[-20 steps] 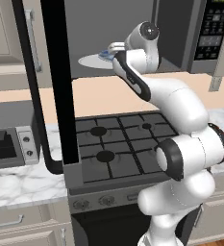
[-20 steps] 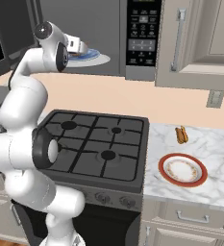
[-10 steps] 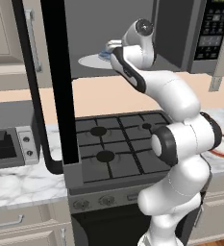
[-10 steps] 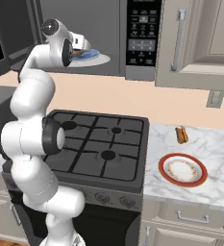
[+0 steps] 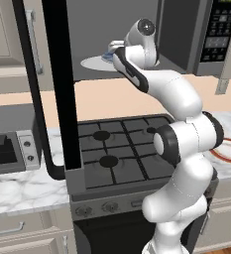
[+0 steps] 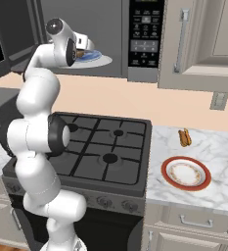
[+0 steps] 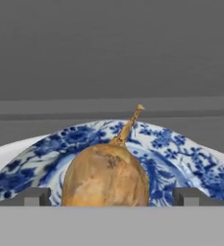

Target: Pick the onion from the microwave and place it on plate located on the counter.

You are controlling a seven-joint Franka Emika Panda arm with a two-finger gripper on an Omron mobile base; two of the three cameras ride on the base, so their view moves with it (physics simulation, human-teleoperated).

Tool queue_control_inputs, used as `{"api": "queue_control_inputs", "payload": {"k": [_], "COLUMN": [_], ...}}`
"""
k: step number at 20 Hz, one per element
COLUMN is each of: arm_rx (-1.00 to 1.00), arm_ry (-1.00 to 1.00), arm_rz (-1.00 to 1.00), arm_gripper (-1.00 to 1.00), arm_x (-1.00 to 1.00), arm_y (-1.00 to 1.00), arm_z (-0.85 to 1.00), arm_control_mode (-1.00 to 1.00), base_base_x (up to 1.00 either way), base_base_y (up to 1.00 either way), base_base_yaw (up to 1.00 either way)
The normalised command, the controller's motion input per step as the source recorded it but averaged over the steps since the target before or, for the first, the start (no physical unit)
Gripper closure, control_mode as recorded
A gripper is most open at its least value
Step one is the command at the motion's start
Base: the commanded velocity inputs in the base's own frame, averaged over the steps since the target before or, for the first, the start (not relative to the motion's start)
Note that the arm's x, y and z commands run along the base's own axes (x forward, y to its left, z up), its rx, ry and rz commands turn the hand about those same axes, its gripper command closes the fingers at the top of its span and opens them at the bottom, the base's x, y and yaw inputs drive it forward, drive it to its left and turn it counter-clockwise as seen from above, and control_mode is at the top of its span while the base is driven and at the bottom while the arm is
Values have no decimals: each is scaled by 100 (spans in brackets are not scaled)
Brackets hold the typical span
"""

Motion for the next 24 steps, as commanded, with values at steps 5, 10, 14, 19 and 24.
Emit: {"api": "queue_control_inputs", "payload": {"k": [5, 10, 14, 19, 24], "arm_rx": [0, 0, 0, 0, 0], "arm_ry": [0, 0, 0, -3, -7], "arm_rz": [0, 0, 0, 0, 0], "arm_gripper": [-100, 100, 100, 100, 100], "arm_x": [8, 7, 0, -20, -78], "arm_y": [1, 0, 0, 0, 2], "arm_z": [-11, -5, 0, 0, 23], "arm_control_mode": [-100, -100, -100, -100, -100], "base_base_x": [0, 0, 0, 0, 0], "base_base_y": [0, 0, 0, 0, 0], "base_base_yaw": [0, 0, 0, 0, 0]}}
